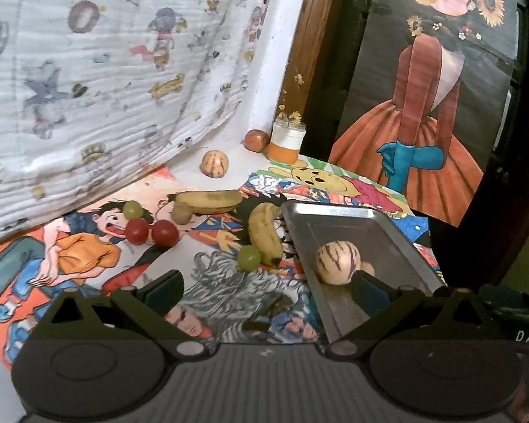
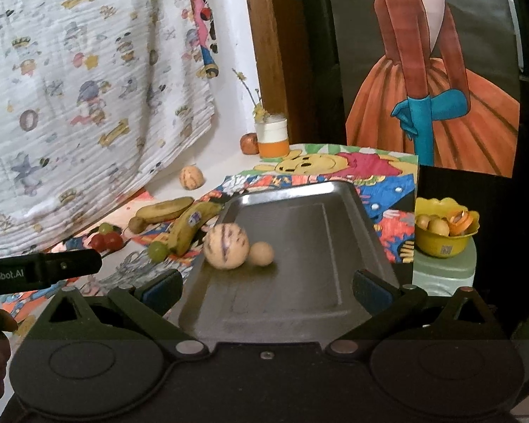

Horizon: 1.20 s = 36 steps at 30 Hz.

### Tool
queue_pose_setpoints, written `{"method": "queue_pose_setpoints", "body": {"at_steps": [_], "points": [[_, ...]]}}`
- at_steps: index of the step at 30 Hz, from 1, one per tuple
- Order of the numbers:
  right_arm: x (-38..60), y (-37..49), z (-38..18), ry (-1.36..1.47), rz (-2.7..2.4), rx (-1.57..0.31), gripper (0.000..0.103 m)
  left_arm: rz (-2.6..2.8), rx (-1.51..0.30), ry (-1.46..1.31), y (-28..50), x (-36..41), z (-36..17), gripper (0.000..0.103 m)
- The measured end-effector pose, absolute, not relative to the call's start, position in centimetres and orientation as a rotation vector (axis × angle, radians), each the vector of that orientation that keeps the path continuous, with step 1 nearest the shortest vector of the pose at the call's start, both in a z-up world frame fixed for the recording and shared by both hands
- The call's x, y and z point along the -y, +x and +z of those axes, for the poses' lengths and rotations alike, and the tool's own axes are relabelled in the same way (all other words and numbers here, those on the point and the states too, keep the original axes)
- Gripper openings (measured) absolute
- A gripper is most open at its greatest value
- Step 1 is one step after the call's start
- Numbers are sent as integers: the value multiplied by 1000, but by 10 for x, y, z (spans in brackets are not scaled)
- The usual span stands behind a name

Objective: Organize fruits
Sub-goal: 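Withdraw both tools from the tray toward the remaining fruits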

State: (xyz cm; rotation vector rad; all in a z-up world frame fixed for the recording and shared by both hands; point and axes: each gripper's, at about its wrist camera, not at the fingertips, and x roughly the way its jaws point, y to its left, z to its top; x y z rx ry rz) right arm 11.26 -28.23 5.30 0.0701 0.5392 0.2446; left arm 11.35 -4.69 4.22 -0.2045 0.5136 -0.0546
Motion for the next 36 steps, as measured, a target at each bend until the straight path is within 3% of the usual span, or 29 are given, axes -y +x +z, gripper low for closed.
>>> {"method": "queue_pose_setpoints", "body": {"at_steps": [36], "points": [[205, 72, 23, -15, 446, -761, 102, 68, -631, -180, 62, -20, 10, 103]]}}
